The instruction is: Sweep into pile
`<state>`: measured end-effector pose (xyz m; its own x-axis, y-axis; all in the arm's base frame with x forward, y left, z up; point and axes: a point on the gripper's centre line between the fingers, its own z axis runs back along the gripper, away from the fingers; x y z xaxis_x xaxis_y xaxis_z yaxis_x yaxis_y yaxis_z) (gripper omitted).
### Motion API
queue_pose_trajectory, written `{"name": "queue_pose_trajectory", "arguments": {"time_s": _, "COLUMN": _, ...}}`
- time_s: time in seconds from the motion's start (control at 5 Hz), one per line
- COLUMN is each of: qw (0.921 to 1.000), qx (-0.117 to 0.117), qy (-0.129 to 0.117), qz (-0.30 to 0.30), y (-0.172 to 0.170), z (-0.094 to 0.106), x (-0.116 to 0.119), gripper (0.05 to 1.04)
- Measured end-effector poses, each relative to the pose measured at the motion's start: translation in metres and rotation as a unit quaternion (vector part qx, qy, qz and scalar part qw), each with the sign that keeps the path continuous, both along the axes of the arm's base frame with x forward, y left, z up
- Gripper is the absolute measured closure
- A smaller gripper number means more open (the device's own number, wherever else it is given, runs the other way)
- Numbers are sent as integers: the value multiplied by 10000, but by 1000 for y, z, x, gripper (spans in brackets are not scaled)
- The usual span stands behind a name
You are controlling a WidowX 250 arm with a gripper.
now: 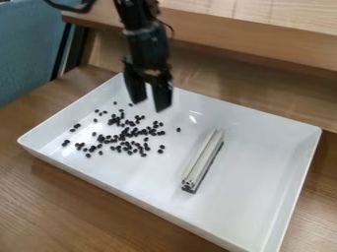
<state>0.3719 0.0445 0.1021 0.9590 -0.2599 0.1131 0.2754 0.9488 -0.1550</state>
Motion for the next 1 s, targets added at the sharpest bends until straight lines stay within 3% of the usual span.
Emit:
{"name": "queue_pose_trajectory", "arguments": {"time_s": 0.2, "qw": 10000, "qx": -19, "qy": 59, "qz": 14, "y": -25, "z": -11, "x": -1, "gripper": 84}}
{"name": "queue_pose_trajectory", "arguments": {"time_s": 0.4, "qw": 9997, "qx": -23, "qy": 31, "qz": 229, "y": -41, "z": -10, "x": -6, "gripper": 84}}
{"name": "queue_pose_trajectory", "arguments": {"time_s": 0.8, "qw": 9959, "qx": 431, "qy": 301, "qz": 735, "y": -67, "z": -13, "x": -11, "gripper": 84}}
{"name": "queue_pose_trajectory", "arguments": {"time_s": 1.0, "qw": 9938, "qx": 512, "qy": 418, "qz": 896, "y": -75, "z": -23, "x": -11, "gripper": 84}}
